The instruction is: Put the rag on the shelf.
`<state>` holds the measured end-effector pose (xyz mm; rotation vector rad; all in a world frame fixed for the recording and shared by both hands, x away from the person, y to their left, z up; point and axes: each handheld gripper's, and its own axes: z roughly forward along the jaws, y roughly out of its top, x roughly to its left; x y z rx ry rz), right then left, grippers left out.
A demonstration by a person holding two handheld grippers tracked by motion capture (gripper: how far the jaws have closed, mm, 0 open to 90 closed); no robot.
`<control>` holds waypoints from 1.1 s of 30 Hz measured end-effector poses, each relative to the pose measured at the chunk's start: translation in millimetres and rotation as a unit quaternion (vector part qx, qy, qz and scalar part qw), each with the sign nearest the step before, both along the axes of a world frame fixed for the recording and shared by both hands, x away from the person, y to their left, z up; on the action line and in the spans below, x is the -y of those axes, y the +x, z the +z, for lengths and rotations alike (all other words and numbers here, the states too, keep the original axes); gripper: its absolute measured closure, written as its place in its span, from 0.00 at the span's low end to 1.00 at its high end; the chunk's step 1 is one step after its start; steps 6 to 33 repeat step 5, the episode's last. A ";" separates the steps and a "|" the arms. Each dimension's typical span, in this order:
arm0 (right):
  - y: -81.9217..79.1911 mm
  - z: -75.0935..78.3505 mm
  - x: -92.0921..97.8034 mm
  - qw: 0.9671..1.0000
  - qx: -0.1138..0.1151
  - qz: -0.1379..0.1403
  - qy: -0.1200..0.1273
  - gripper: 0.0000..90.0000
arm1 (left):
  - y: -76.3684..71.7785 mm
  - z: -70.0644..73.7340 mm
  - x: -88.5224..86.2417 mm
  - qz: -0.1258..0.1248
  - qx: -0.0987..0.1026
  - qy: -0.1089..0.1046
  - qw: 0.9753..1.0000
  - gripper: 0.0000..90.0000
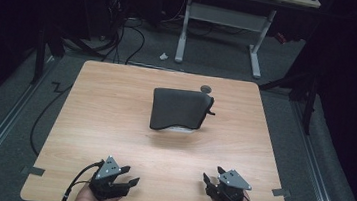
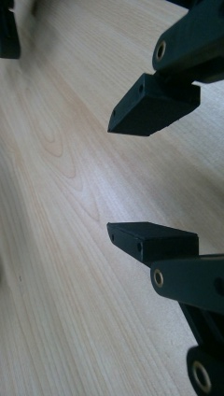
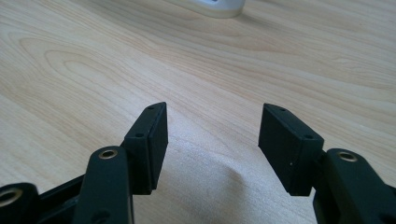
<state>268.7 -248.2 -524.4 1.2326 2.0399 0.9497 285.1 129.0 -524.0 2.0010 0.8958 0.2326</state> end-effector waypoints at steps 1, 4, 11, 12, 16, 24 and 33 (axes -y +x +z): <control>1.6 -1.6 -0.1 1.000 -0.006 0.000 0.003 0.48 | 0.5 0.1 -1.4 0.001 -0.003 -0.003 1.000 0.50; 3.2 -3.6 0.4 1.000 -0.013 0.002 0.003 0.47 | 0.3 -0.7 -5.2 0.007 -0.003 -0.004 1.000 0.50; 3.1 -3.6 0.7 1.000 -0.012 0.001 0.003 0.48 | 0.6 -0.6 -6.6 0.009 -0.004 -0.006 1.000 0.50; 3.1 -3.6 0.7 1.000 -0.012 0.001 0.003 0.48 | 0.6 -0.6 -6.6 0.009 -0.004 -0.006 1.000 0.50; 3.1 -3.6 0.7 1.000 -0.012 0.001 0.003 0.48 | 0.6 -0.6 -6.6 0.009 -0.004 -0.006 1.000 0.50; 3.1 -3.6 0.7 1.000 -0.012 0.001 0.003 0.48 | 0.6 -0.6 -6.6 0.009 -0.004 -0.006 1.000 0.50; 3.1 -3.6 0.7 1.000 -0.012 0.001 0.003 0.48 | 0.6 -0.6 -6.6 0.009 -0.004 -0.006 1.000 0.50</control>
